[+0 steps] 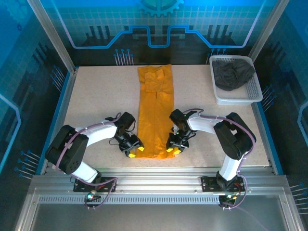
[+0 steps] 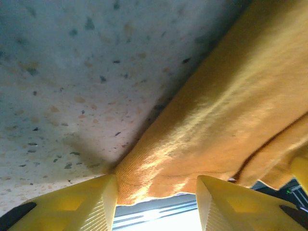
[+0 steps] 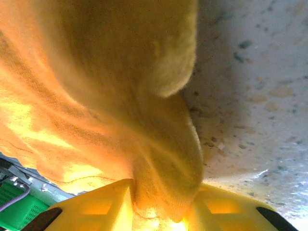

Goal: Fold and stack the t-shirts

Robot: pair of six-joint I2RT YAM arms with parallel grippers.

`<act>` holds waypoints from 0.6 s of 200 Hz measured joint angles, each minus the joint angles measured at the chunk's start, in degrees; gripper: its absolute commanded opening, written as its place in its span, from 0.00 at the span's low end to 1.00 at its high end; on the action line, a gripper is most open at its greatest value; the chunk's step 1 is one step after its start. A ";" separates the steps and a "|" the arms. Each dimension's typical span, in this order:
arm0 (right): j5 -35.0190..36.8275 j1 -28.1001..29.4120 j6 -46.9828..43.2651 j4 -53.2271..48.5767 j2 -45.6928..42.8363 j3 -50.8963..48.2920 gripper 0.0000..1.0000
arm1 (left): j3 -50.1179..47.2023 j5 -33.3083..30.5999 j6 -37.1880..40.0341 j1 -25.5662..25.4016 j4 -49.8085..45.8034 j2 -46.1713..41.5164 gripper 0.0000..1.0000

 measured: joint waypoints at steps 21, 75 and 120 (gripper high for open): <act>0.57 0.00 0.00 -0.42 -0.85 -0.68 0.40 | 0.04 -0.98 1.29 -0.39 -2.12 0.02 0.54; 1.05 0.13 -0.04 -2.29 -2.32 -1.53 0.48 | 0.04 -1.51 1.53 -1.70 -2.45 -0.11 0.48; 0.48 1.18 0.83 -0.94 -1.62 -1.60 0.33 | 0.74 -1.73 -1.95 -2.12 -1.68 2.43 0.22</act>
